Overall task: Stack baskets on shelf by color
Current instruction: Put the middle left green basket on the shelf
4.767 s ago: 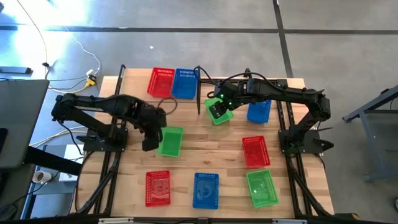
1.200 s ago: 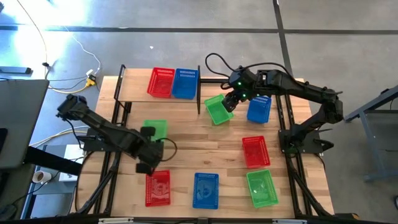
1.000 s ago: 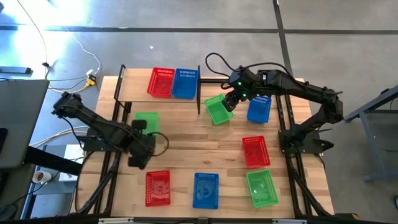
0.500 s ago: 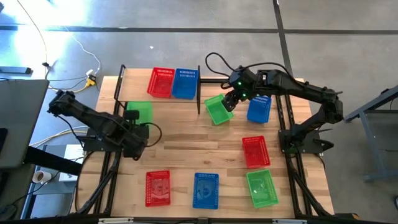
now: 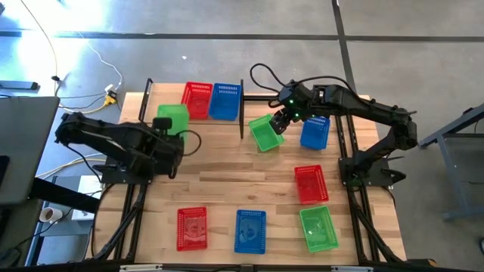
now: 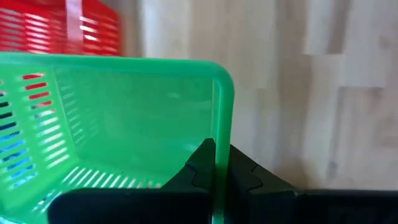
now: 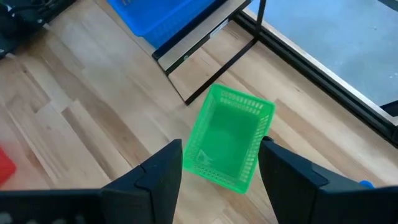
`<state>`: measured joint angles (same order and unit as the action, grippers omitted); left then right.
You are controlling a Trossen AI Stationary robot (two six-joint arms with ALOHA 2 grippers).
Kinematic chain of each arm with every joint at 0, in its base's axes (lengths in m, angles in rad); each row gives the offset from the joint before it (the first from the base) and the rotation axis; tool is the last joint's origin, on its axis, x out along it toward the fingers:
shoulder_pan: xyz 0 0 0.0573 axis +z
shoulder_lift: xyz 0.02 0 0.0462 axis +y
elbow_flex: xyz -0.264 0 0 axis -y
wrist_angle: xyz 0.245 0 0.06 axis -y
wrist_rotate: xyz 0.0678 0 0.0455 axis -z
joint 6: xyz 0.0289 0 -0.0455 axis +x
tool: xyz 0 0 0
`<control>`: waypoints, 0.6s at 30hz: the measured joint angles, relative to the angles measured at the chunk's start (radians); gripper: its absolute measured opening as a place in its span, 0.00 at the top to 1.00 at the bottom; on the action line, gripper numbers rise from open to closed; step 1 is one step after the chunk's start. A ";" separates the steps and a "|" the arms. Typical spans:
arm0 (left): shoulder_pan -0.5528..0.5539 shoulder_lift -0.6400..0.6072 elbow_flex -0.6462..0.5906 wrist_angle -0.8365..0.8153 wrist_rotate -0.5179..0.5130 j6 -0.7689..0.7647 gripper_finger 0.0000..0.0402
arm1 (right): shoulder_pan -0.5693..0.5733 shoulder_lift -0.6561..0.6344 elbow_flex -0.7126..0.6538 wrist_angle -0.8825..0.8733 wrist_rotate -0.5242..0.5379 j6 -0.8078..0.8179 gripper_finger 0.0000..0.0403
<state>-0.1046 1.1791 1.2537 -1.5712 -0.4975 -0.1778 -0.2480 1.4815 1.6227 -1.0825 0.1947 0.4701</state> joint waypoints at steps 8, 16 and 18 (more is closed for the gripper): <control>0.182 0.000 0.118 0.001 -0.074 0.224 1.00 | 0.000 0.000 0.000 0.000 0.005 0.000 0.52; 0.398 0.000 0.177 0.000 -0.100 0.432 1.00 | 0.000 0.000 0.000 0.000 -0.006 0.000 0.52; 0.454 0.000 0.178 0.000 -0.100 0.467 1.00 | 0.000 0.000 0.000 0.000 -0.008 0.000 0.52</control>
<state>0.3490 1.1790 1.4315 -1.5712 -0.5974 0.2892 -0.2479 1.4815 1.6222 -1.0828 0.1866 0.4699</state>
